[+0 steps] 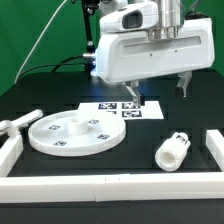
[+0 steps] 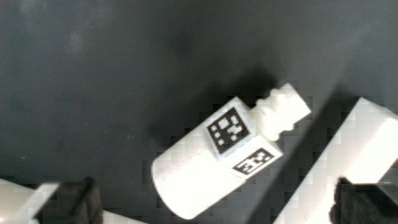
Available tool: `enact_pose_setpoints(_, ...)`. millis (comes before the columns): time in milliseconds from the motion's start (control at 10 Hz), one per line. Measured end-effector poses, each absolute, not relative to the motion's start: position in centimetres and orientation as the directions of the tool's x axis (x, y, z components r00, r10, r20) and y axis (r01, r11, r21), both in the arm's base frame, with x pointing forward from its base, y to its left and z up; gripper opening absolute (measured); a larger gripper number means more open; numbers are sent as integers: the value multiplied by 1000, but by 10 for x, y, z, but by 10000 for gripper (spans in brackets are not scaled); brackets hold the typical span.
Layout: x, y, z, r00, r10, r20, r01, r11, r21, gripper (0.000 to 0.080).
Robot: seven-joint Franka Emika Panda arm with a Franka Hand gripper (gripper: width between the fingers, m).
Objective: Assemble round table
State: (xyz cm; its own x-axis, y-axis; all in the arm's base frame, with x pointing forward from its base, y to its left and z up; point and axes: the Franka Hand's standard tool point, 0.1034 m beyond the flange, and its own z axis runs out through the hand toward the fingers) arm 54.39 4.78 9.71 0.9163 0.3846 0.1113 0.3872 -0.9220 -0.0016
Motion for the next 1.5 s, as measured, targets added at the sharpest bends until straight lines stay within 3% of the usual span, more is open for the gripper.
enact_pose_setpoints(300,544,48,96,918,382,110,385,-923,-3,650)
enact_pose_setpoints(600,555,66,84,994,-9,108,-1,-997,-75,650)
enact_pose_setpoints(1100,556,66,80,994,-32,108,-23,-996,-84,650)
enact_pose_setpoints(1500,549,70,50,979,-189,70,-182,-978,-99,650)
